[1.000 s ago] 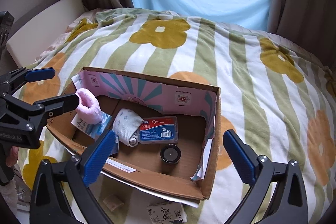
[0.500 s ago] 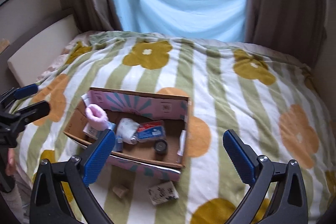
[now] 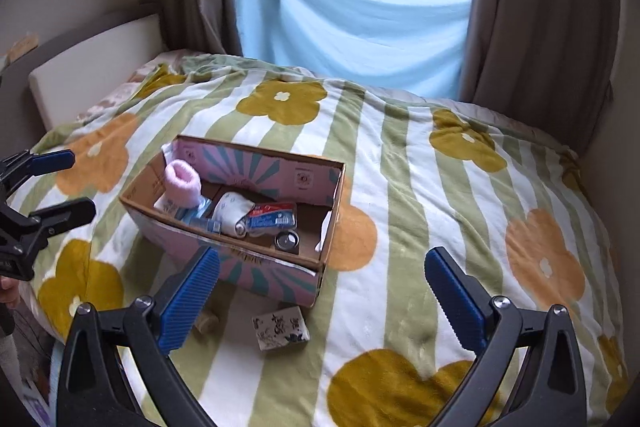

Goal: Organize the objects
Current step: 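Withdraw both tools from the box and move toward the beige jar and tissue pack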

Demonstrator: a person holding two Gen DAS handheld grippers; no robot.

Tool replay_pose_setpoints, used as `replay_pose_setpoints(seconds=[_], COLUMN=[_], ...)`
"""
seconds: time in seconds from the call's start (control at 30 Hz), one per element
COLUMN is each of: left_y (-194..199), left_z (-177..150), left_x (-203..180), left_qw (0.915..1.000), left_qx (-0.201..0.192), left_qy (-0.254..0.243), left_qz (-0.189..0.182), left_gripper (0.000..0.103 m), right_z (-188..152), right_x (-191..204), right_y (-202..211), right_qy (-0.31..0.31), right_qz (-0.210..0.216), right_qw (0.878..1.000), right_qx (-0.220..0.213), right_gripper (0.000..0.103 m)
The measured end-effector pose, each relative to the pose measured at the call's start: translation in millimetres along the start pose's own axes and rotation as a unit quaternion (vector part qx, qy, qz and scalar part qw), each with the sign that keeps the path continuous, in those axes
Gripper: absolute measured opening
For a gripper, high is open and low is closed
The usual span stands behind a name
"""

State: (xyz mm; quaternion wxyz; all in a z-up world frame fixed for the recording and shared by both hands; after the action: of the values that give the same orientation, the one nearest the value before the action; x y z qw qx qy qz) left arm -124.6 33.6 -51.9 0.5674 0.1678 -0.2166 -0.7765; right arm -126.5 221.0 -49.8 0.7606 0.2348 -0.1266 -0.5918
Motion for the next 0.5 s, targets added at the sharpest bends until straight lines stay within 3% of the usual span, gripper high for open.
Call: replay_pose_setpoints(seconds=[0.23, 0.5], left_y=[-29, -74], left_z=[-67, -131], left_x=[-20, -34], left_qw=[0.999, 0.9982], left_qx=[0.002, 0.049], left_qy=[-0.016, 0.021], left_qz=[0.042, 0.027], left_gripper=[0.103, 0.103], right_z=[-65, -124], right_x=[2, 8], right_y=[-26, -70], right_qy=[0.007, 0.004], right_qz=[0.052, 0.077], right_qw=[0.998, 0.996], right_qx=[0.021, 0.053], right_gripper=[0.102, 0.102])
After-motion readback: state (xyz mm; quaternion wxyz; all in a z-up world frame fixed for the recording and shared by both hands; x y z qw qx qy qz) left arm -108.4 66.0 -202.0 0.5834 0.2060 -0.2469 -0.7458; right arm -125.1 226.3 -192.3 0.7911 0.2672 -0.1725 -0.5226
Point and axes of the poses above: each gripper's, at about its wrist camera, not at the fingertips, and y roughly against the way its jaws point, x to its left, z to its top, the point moved 5 cm from there along -y, roughly the way its jaws point, and after that the axes turned 11 degrees about -x, right-handed, at the moved point
